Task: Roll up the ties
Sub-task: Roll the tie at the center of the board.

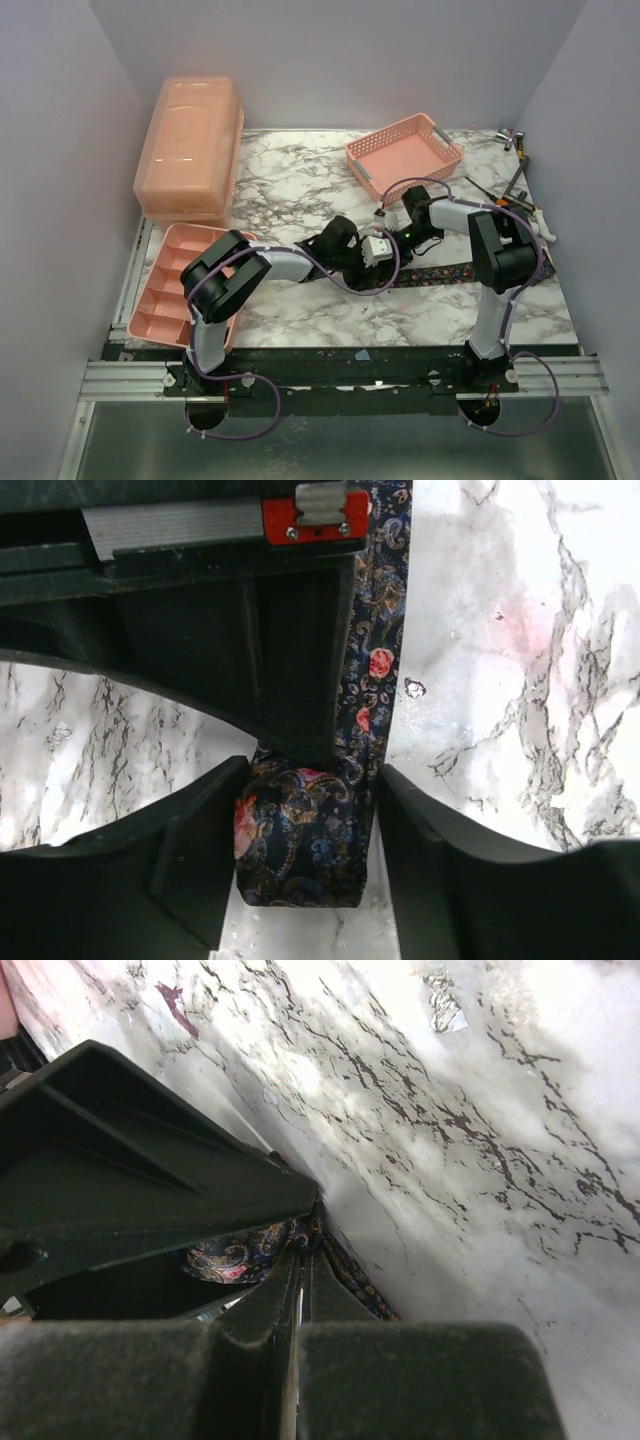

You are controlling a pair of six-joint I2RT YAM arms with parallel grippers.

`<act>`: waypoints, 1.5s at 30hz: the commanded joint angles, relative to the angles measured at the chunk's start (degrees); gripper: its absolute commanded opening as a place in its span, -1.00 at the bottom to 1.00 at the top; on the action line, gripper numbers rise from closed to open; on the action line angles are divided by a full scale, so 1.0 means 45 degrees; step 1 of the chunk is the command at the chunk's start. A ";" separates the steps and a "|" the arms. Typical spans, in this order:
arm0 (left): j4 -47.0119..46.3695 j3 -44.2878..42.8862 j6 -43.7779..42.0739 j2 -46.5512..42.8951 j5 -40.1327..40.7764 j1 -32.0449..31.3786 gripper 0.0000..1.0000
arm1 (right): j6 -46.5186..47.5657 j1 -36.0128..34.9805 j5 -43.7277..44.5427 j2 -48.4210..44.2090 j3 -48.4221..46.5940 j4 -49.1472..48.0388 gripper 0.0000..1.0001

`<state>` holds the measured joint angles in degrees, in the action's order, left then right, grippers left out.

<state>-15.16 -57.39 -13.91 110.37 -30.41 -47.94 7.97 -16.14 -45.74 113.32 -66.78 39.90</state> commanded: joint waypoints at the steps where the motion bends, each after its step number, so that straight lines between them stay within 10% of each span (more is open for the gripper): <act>1: 0.0032 0.1187 0.0391 -0.1074 -0.0096 0.0380 0.27 | 0.0429 -0.0080 0.1052 -0.0225 0.0395 -0.0486 -0.99; 15: -0.2489 0.2513 0.0077 -0.1015 -0.0845 0.0967 0.47 | 0.0844 -0.0085 0.1376 -0.0425 0.0758 -0.0605 -0.99; 27: -0.2187 0.2088 -0.0468 -0.1108 -0.1520 0.0570 -0.11 | 0.0621 -0.0084 0.0635 -0.1263 0.0433 -0.0416 -0.99; 45: -0.2204 0.2653 -0.1226 -0.1305 -0.1205 0.0575 -0.05 | 0.0554 -0.0078 0.1636 -0.0637 0.0733 -0.0318 -0.99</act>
<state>-24.84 -46.68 -18.24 106.06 -34.37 -45.12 10.57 -16.19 -42.63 106.56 -64.01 42.33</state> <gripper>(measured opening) 0.477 0.007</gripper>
